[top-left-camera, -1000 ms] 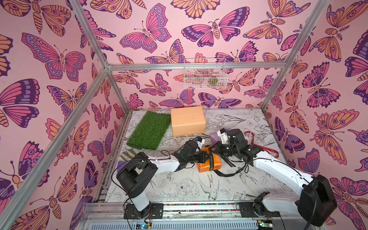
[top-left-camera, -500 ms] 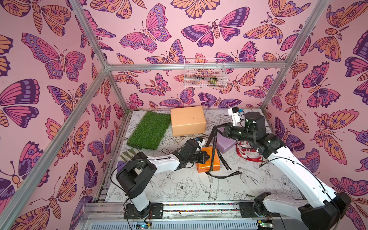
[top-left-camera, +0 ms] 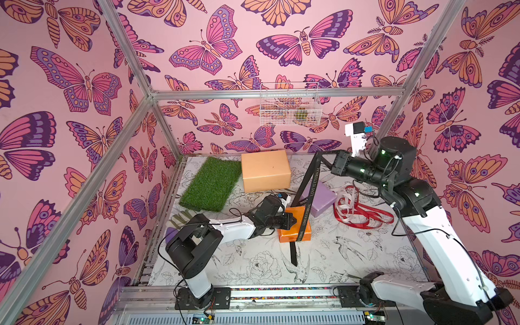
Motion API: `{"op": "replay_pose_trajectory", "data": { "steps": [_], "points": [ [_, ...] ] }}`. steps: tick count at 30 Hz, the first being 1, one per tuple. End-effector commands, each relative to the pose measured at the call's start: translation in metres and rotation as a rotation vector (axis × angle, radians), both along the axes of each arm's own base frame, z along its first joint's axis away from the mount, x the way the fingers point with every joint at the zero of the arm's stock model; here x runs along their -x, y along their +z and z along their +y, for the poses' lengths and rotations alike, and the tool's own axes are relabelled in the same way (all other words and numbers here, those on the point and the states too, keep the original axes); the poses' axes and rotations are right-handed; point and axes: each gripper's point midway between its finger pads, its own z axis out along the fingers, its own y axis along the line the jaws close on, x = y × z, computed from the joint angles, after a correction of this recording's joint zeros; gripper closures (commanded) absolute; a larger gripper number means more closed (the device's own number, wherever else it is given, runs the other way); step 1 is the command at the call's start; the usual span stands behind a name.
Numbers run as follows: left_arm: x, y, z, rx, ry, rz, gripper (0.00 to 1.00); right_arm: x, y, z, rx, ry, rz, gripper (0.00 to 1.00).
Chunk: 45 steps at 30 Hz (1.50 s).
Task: Untie the ribbon bows on the gift boxes
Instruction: Pull the ribbon from the gift box, then place the ribbon at the center of the board.
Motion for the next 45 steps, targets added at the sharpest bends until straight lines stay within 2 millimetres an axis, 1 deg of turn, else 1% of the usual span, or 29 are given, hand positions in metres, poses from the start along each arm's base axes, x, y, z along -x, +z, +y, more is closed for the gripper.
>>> {"op": "replay_pose_trajectory", "data": {
  "steps": [1,3,5,10,13,15,17,19,20,22,25,27,28,29,31,35,40,42,45],
  "points": [
    [0.031,-0.070,0.037,-0.217,0.000,0.188,1.00,0.014,0.078,-0.017,-0.057,-0.046,-0.251,1.00],
    [0.031,-0.071,0.037,-0.219,0.002,0.190,1.00,0.014,0.088,-0.026,-0.047,-0.081,-0.281,1.00],
    [0.031,-0.071,0.038,-0.220,0.001,0.190,1.00,0.013,0.094,-0.039,-0.020,-0.146,-0.312,1.00],
    [0.033,-0.074,0.042,-0.226,0.003,0.195,1.00,0.007,0.100,-0.090,0.043,-0.377,-0.357,1.00],
    [0.034,-0.074,0.044,-0.227,0.001,0.199,1.00,0.008,0.110,-0.120,0.052,-0.493,-0.384,1.00],
    [0.034,-0.075,0.044,-0.229,0.002,0.201,1.00,0.009,0.119,-0.131,0.056,-0.534,-0.405,1.00],
    [0.033,-0.076,0.043,-0.229,0.002,0.206,1.00,0.009,0.123,-0.136,0.069,-0.552,-0.416,1.00],
    [0.033,-0.077,0.042,-0.228,-0.001,0.208,1.00,0.007,0.122,-0.144,0.105,-0.595,-0.414,1.00],
    [0.033,-0.077,0.042,-0.228,-0.001,0.210,1.00,0.004,0.118,-0.148,0.132,-0.620,-0.407,1.00],
    [0.033,-0.077,0.042,-0.227,-0.003,0.210,1.00,-0.005,0.103,-0.159,0.191,-0.683,-0.374,1.00],
    [0.034,-0.075,0.042,-0.224,-0.003,0.205,1.00,-0.020,0.068,-0.182,0.296,-0.808,-0.290,1.00],
    [0.034,-0.073,0.043,-0.221,-0.005,0.204,1.00,-0.029,0.038,-0.198,0.378,-0.894,-0.227,1.00],
    [0.034,-0.073,0.043,-0.222,-0.006,0.203,1.00,-0.032,0.026,-0.205,0.414,-0.925,-0.197,1.00],
    [0.034,-0.072,0.043,-0.221,-0.006,0.203,1.00,-0.036,0.009,-0.210,0.452,-0.949,-0.156,1.00],
    [0.034,-0.072,0.044,-0.221,-0.005,0.201,1.00,-0.043,-0.022,-0.217,0.509,-0.968,-0.084,1.00],
    [0.032,-0.070,0.045,-0.219,-0.001,0.197,1.00,-0.052,-0.102,-0.229,0.580,-0.968,0.110,1.00],
    [0.029,-0.071,0.047,-0.219,0.005,0.200,1.00,-0.052,-0.213,-0.242,0.619,-0.954,0.362,1.00],
    [0.028,-0.070,0.048,-0.215,0.009,0.198,1.00,-0.052,-0.255,-0.253,0.601,-0.964,0.466,1.00],
    [0.027,-0.068,0.051,-0.221,0.010,0.191,1.00,-0.056,-0.299,-0.269,0.563,-0.981,0.574,1.00]
  ]
}}
